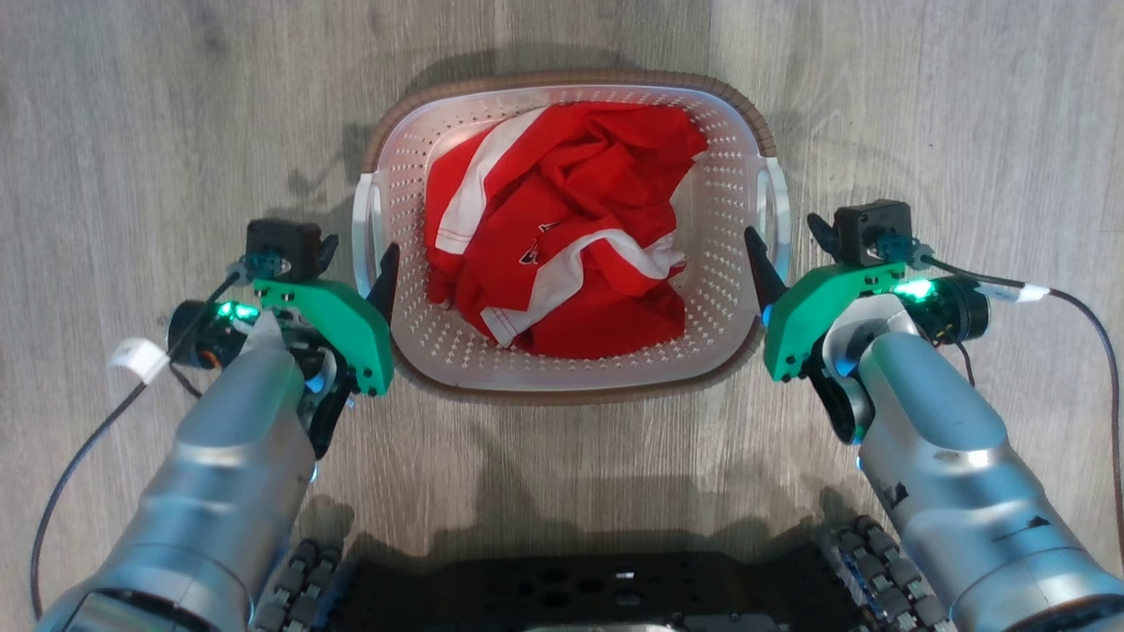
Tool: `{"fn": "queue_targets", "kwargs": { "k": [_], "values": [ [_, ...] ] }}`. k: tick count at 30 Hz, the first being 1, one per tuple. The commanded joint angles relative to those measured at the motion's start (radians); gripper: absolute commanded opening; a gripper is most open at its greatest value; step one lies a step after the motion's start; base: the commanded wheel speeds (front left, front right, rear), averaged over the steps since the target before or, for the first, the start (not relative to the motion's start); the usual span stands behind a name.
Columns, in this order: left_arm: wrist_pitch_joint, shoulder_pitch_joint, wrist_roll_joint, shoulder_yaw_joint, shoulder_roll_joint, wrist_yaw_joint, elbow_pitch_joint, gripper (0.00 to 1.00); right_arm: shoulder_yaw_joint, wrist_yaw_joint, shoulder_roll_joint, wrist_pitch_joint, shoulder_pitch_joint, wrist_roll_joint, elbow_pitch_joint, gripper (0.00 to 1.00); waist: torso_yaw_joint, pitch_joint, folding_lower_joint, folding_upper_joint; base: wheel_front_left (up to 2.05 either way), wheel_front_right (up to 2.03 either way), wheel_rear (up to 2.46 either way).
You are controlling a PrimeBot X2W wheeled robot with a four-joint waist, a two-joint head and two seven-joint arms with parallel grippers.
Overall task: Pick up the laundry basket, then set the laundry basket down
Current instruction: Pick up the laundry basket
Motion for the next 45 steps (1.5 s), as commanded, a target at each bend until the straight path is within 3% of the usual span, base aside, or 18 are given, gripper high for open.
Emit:
{"fn": "queue_targets", "kwargs": {
  "k": [1,20,37,38,39,40,41,42,43,45],
  "values": [
    [-0.005,0.005,-0.022,-0.002,0.038,0.001,0.003,1.00,0.024,0.003,0.011,0.001,0.034,0.006,-0.008,1.00,0.001,0.006,0.0000,-0.0001,0.00,0.00,0.00],
    [-0.003,-0.039,-0.230,-0.170,0.055,0.001,0.025,1.00,0.049,0.003,0.011,0.011,0.017,0.033,-0.001,1.00,0.001,0.031,0.0000,-0.0001,0.00,0.00,0.00],
    [-0.005,-0.075,-0.325,-0.265,0.053,0.001,0.045,1.00,0.052,0.003,0.011,0.012,-0.006,0.030,0.015,1.00,0.004,0.053,0.0000,-0.0001,0.00,0.00,0.00],
    [-0.005,-0.077,-0.329,-0.268,0.054,0.001,0.045,1.00,0.054,0.003,0.011,0.013,-0.006,0.033,0.014,0.72,0.005,0.053,0.0000,-0.0001,0.00,0.00,0.00],
    [-0.005,-0.078,-0.332,-0.272,0.054,0.001,0.045,1.00,0.057,0.003,0.011,0.014,-0.005,0.037,0.014,0.07,0.005,0.053,0.0000,-0.0001,0.00,0.00,0.00],
    [-0.005,-0.077,-0.337,-0.276,0.054,0.001,0.045,0.93,0.062,0.003,0.011,0.016,-0.004,0.041,0.012,0.00,0.005,0.053,0.0000,-0.0001,0.00,0.00,0.00],
    [-0.005,-0.077,-0.341,-0.280,0.054,0.001,0.044,0.62,0.066,0.003,0.011,0.017,-0.004,0.045,0.011,0.00,0.005,0.053,0.0000,-0.0001,0.00,0.00,0.00],
    [-0.005,-0.076,-0.345,-0.285,0.055,0.001,0.044,0.13,0.069,0.003,0.011,0.018,-0.004,0.048,0.011,0.00,0.005,0.052,0.0000,-0.0001,0.00,0.00,0.00],
    [-0.005,-0.076,-0.349,-0.289,0.056,0.001,0.043,0.00,0.070,0.003,0.011,0.019,-0.004,0.050,0.012,0.00,0.005,0.052,0.0000,-0.0001,0.00,0.00,0.00],
    [-0.005,-0.077,-0.356,-0.298,0.059,0.001,0.041,0.00,0.072,0.003,0.011,0.019,-0.005,0.053,0.014,0.00,0.006,0.051,0.0000,-0.0001,0.00,0.00,0.00]
  ]
}}
